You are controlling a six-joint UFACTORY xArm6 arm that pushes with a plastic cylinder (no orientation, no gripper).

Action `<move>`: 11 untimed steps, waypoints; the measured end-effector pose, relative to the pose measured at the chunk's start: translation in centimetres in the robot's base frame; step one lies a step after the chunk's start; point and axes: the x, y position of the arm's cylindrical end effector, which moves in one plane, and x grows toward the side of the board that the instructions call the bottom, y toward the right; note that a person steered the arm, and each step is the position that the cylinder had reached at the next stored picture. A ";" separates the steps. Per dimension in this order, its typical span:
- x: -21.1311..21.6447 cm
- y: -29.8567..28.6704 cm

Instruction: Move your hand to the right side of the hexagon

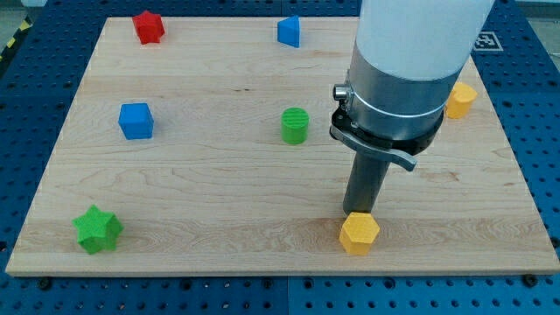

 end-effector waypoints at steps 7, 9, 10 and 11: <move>1.1 6.9; 1.2 8.3; 1.2 11.7; 3.1 11.7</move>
